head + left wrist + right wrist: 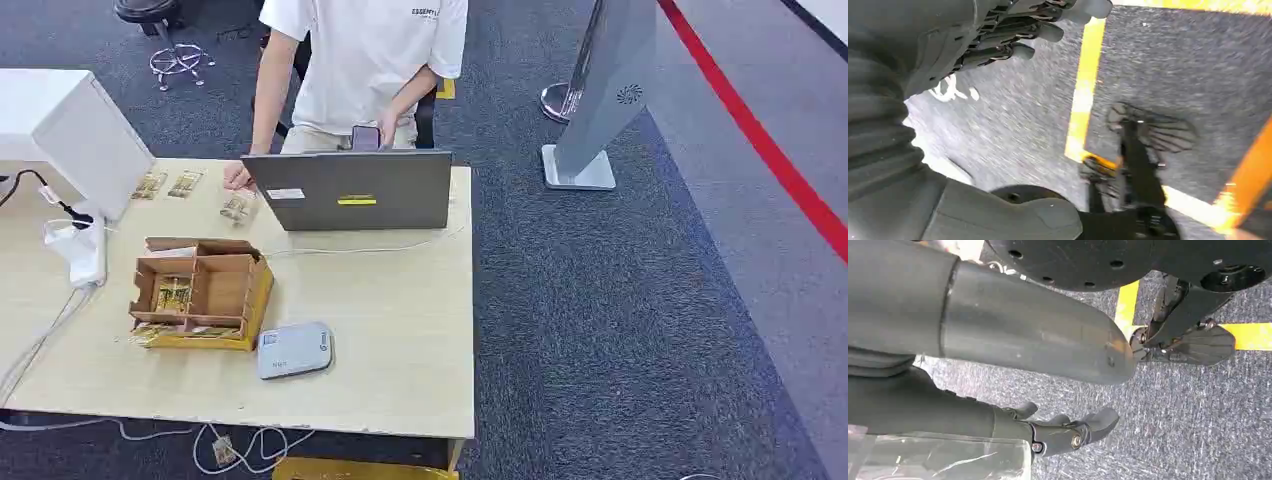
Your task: Pass the card to the sensor for recognition and then transmit it.
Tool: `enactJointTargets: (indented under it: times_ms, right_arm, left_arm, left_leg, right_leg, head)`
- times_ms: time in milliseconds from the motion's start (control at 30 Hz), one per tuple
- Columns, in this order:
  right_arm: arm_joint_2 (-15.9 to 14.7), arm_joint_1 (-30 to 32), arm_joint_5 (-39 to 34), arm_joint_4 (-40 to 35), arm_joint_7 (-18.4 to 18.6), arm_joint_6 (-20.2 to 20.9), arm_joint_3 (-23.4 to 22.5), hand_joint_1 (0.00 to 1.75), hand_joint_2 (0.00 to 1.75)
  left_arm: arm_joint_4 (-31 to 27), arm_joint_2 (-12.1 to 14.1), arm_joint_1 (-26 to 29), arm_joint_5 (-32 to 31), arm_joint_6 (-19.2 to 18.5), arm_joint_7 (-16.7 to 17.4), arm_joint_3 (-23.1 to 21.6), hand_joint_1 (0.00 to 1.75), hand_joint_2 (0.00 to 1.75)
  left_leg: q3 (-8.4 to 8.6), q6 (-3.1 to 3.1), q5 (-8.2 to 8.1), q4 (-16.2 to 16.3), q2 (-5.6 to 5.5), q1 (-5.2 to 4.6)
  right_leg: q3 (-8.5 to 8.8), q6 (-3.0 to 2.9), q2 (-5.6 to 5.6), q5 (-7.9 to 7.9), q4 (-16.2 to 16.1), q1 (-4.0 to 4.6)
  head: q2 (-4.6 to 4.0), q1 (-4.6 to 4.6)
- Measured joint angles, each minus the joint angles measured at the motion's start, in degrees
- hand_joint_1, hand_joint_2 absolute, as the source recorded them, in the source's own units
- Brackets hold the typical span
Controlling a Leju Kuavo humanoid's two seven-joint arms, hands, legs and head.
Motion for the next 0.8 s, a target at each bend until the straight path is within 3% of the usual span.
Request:
enactJointTargets:
  times_ms: [433,800]
  right_arm:
    - [3.52,-1.49,9.53,1.42,-0.76,-2.93,-12.04,0.00,0.00]
    - [6.64,-2.72,16.41,2.23,-0.96,-5.20,-21.09,0.00,0.00]
  left_arm:
    - [-1.40,-3.36,-1.67,5.29,-6.62,-13.49,17.03,0.00,1.75]
    - [-12.33,-8.20,-2.09,9.99,-14.56,-23.32,29.05,0.00,1.75]
  left_leg:
    - [0.00,0.00,0.01,0.00,0.00,0.00]
    - [0.00,0.00,0.01,0.00,0.00,0.00]
  right_leg:
    - [-0.01,0.00,0.00,0.00,0.00,0.00]
    - [0.00,0.00,0.01,0.00,0.00,0.00]
  head:
    - [0.00,0.00]
    - [0.00,-0.02]
